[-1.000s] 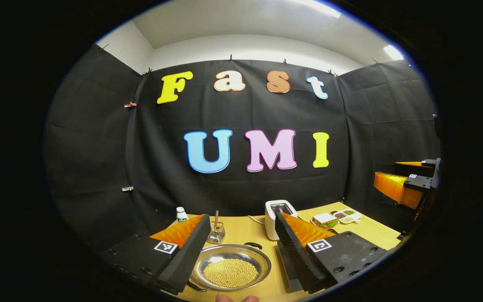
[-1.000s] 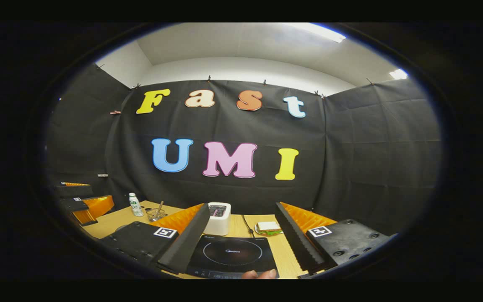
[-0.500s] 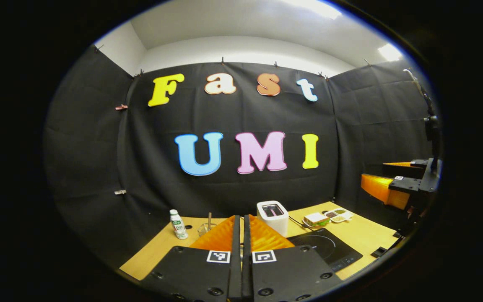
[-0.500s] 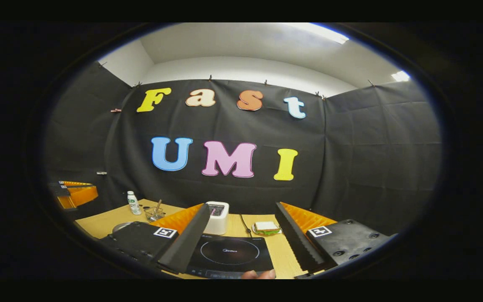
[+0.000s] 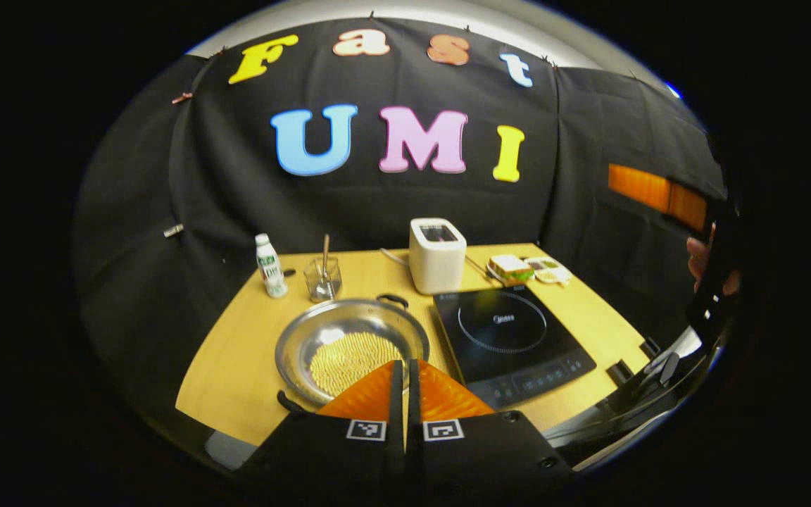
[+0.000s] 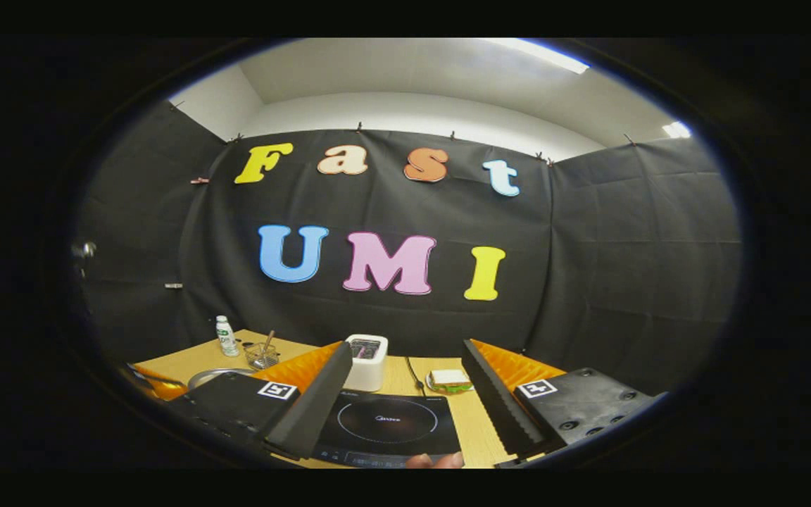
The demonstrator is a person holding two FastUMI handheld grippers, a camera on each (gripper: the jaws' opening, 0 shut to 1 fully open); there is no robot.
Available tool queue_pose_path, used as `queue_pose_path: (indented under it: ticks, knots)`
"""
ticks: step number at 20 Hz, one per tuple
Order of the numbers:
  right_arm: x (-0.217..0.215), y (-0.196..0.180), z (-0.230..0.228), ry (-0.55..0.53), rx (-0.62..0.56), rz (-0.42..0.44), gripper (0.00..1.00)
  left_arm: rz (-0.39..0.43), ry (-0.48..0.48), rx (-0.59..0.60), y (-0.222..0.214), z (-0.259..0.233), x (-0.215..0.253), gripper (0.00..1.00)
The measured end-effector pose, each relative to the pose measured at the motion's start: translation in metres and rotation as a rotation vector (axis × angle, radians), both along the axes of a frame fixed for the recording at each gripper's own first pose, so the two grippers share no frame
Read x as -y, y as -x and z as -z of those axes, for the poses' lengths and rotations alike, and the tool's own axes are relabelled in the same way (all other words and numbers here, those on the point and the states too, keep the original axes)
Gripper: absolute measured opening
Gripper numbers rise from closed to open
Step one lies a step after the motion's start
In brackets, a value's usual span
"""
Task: First push the handle of the pot to place it horizontally, then grasp the pot with both hands and set it on the induction cooktop.
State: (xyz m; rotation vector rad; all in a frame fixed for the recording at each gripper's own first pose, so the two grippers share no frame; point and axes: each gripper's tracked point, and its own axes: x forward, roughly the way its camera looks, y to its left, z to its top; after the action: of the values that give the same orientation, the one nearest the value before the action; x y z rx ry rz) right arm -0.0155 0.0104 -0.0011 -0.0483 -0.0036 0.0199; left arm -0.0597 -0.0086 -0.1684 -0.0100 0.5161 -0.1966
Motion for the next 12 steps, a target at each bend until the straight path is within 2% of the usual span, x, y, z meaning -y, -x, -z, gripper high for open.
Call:
queue_pose_path:
  ticks: [3,8,10,12]
  knots:
    - [-0.001,0.001,0.01,0.008,-0.021,-0.001,0.98,0.016,0.003,-0.127,0.013,0.039,-0.009,0.05]
    - [-0.005,0.002,0.025,0.012,-0.058,-0.011,0.98,-0.022,-0.035,-0.273,0.011,0.084,-0.043,0.05]
    - [-0.004,0.002,0.026,0.013,-0.064,-0.008,0.98,-0.019,-0.056,-0.318,0.009,0.102,-0.057,0.04]
    - [-0.004,0.001,0.027,0.017,-0.067,-0.004,0.99,-0.006,-0.034,-0.372,0.006,0.121,-0.063,0.05]
